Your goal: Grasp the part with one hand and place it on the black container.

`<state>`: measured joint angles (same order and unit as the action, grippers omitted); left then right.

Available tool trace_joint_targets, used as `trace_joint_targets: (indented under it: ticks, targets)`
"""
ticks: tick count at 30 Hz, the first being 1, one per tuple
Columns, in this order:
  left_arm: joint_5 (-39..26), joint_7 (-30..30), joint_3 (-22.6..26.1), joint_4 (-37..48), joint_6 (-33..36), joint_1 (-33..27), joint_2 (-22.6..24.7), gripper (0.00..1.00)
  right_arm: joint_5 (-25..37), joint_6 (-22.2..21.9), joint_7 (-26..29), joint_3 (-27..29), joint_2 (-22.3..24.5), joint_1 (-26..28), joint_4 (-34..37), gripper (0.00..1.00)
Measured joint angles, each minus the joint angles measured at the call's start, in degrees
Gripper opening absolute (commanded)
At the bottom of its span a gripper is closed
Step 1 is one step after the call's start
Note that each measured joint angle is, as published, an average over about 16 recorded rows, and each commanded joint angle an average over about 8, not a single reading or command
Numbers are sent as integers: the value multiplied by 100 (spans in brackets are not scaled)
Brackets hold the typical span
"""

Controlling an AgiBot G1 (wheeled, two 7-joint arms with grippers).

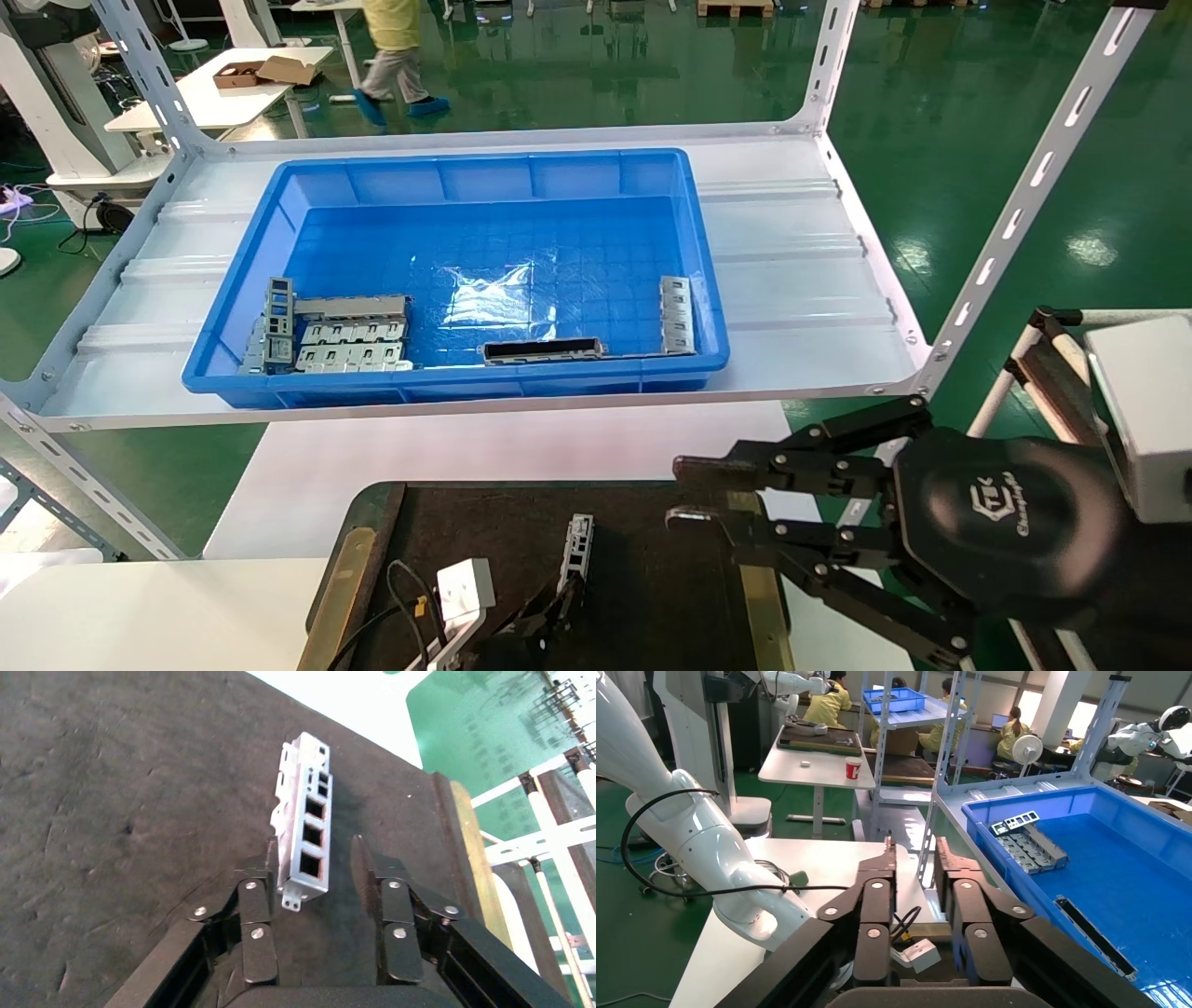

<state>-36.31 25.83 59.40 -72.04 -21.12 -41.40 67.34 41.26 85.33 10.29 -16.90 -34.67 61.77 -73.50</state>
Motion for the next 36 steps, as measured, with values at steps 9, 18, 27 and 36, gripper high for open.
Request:
trace_joint_targets:
  ticks: [9,18,27,36]
  targets:
    - [-369,-35,-233,-387,810,6,-534,100,-2,-1,-1,-3,1,1,0,100]
    - [-649,-162,-891,-507,2691,90,-1253,100,-4,-3,-3,-6,2,1,0,100]
    - [-433,-612,-1598,-448,4794,114,-2042,100,-6,-4,-4,-9,4,2,0,100]
    - [-156,-1038,-1996,-259,6583,-118,-2827,100,-8,-5,-6,-11,5,3,0,100]
